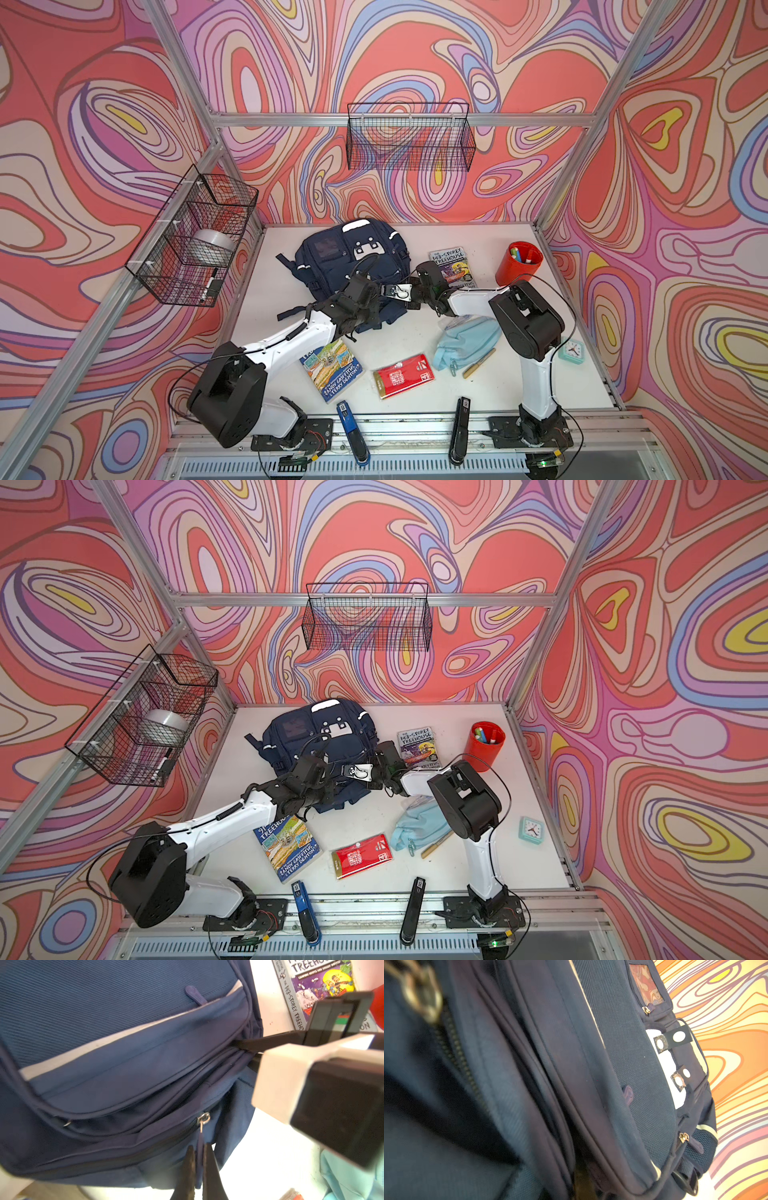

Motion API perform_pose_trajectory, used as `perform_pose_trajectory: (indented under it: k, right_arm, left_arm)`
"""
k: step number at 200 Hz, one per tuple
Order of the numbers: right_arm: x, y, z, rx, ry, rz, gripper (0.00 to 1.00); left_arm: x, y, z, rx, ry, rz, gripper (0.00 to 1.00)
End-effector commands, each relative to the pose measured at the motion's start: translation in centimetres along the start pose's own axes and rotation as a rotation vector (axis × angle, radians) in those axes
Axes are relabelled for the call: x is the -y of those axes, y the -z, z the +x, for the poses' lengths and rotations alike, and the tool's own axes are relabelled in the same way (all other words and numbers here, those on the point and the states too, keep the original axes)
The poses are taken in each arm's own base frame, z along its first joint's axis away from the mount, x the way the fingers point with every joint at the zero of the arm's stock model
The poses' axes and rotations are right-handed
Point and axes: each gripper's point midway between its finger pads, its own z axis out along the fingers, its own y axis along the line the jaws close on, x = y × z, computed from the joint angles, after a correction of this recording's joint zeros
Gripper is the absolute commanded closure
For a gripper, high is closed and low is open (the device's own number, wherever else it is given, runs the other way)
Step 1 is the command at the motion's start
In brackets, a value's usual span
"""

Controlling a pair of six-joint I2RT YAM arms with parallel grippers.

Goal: Pack books, pencil case, and school supplies into a backpack
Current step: Unzip the student bag at the center of the table.

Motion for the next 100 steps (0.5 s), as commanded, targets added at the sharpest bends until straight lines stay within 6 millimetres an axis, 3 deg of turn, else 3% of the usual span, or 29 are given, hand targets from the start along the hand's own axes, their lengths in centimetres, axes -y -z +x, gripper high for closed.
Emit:
perform_pose_trajectory:
  k: [1,21,83,100]
  right_arm:
    - [0.6,1.2,2.5,-0.091,-0.094,-0.004,1.00]
    - [1.6,1.8,2.2,-0.077,-0.093,0.026,1.00]
    - [4.7,3.0,0.5,-0.025,-0.099,0.070,1.00]
    - [5.2,3.3,-0.2,0.009,-0.108,0.064,1.00]
  left_arm:
    - [-3.2,1.7,0.5,0.007,0.023,-0.105,1.00]
    - [-4.8,2.7,0.7,0.015,0.049,-0.131,1.00]
    - [-12.5,3.4,1.4,-0.001,0.173,-0.297,1.00]
    - [-13.4,3.2,0.2,0.043,0.251,-0.281,1.00]
